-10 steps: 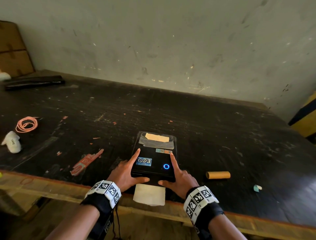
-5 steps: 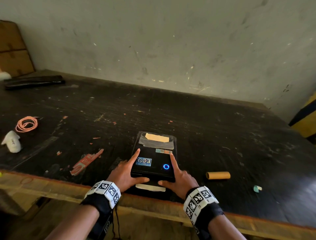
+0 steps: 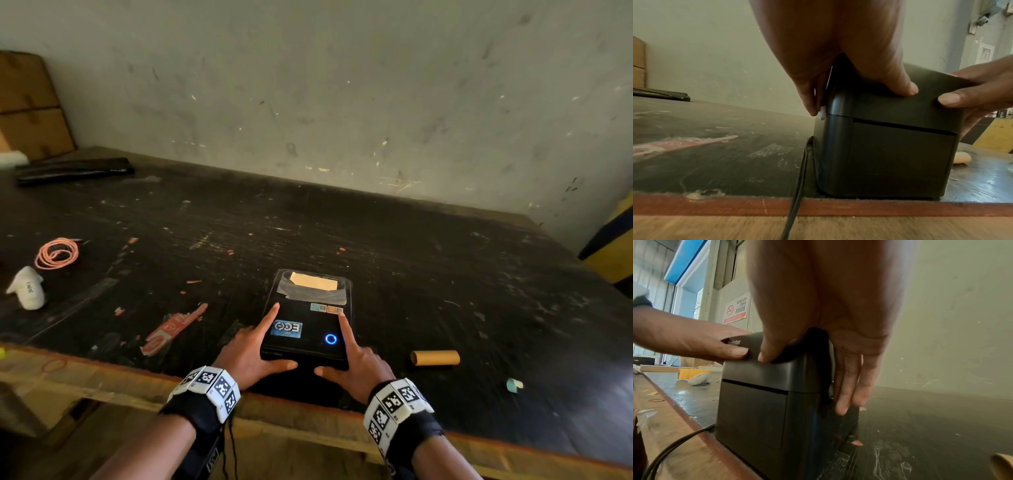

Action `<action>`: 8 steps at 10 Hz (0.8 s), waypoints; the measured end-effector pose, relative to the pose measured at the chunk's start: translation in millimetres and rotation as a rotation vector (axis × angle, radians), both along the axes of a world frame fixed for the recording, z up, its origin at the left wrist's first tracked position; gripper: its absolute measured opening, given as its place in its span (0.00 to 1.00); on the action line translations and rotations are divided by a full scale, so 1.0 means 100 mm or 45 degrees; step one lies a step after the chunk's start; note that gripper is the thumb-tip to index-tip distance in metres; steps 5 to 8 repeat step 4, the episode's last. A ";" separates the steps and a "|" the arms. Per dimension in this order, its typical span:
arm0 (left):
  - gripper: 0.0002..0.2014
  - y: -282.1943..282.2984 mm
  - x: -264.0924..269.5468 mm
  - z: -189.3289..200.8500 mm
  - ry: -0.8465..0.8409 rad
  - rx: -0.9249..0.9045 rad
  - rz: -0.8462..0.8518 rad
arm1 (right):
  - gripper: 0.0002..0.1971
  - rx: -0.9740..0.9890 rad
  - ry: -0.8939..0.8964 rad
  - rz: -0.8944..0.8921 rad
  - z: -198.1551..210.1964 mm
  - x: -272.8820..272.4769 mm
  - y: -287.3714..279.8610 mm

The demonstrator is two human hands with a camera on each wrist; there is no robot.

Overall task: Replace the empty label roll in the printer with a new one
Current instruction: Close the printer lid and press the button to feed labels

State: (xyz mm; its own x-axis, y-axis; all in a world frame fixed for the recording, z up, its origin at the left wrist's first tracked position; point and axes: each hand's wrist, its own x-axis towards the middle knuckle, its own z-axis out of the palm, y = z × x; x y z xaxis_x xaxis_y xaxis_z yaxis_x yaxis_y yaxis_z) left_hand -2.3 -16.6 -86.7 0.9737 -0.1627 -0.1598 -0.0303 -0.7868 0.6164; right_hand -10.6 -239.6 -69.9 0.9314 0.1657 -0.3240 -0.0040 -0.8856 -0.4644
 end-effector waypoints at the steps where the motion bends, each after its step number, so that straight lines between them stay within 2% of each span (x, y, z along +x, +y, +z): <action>1: 0.55 0.01 0.00 -0.01 0.000 -0.005 -0.024 | 0.54 -0.001 -0.023 -0.001 -0.01 -0.02 -0.01; 3: 0.60 0.01 0.00 0.08 0.018 0.061 -0.051 | 0.54 -0.041 -0.027 -0.007 0.06 -0.03 -0.01; 4: 0.57 0.03 -0.16 0.13 -0.160 -0.180 0.107 | 0.52 0.036 -0.062 -0.127 0.15 -0.12 -0.05; 8: 0.57 0.03 -0.16 0.13 -0.160 -0.180 0.107 | 0.52 0.036 -0.062 -0.127 0.15 -0.12 -0.05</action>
